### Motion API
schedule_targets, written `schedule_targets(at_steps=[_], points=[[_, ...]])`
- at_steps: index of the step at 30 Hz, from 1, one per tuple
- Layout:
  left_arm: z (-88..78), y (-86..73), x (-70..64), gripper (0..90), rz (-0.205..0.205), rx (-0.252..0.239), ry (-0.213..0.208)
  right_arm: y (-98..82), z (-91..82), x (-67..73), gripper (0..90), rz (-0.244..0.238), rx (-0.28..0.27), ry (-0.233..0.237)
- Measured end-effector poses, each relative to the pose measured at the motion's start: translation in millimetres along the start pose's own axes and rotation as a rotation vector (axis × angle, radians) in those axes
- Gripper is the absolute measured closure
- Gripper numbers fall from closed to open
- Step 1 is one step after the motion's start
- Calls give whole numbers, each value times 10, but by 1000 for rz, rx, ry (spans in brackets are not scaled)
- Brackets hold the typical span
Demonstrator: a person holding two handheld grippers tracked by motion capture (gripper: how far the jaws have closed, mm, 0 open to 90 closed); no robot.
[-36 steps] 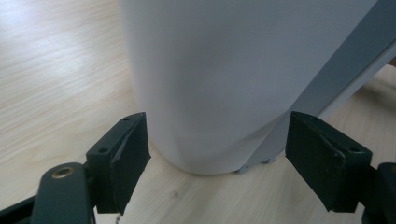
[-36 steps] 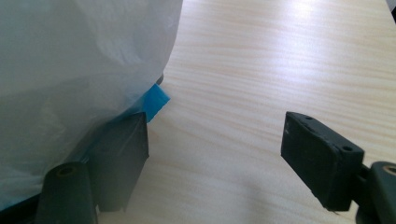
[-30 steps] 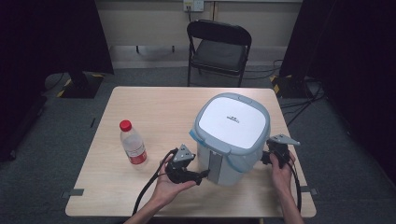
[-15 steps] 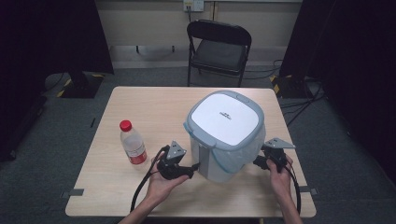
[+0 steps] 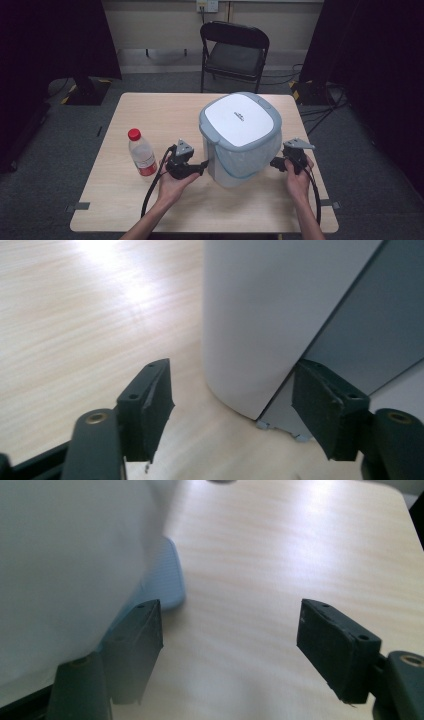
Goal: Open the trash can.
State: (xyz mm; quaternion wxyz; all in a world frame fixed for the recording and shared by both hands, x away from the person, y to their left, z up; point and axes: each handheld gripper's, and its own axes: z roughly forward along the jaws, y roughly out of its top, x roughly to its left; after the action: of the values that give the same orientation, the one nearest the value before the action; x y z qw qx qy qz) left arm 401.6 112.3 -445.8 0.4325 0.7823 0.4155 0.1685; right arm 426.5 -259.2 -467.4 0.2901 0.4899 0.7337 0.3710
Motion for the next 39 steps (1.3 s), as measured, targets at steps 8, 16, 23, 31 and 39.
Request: schedule_targets(at_steps=[8, 16, 23, 31, 39], points=[[91, 34, 93, 361, 10, 27, -33, -27, 103, 52, 525, -24, -36, 95], [42, -96, 194, 390, -14, 26, 2, -105, -98, 202, 556, -75, -7, 235], [65, -107, 197, 423, -44, 18, -21, -165, -162, 191, 326, -82, 29, 234], [-131, -176, 53, 388, 30, 22, -95, -68, 70, 102, 304, -73, -25, 108], [-123, -201, 123, 399, 12, 18, -43, -66, 120, 189, 562, -69, -57, 291]])
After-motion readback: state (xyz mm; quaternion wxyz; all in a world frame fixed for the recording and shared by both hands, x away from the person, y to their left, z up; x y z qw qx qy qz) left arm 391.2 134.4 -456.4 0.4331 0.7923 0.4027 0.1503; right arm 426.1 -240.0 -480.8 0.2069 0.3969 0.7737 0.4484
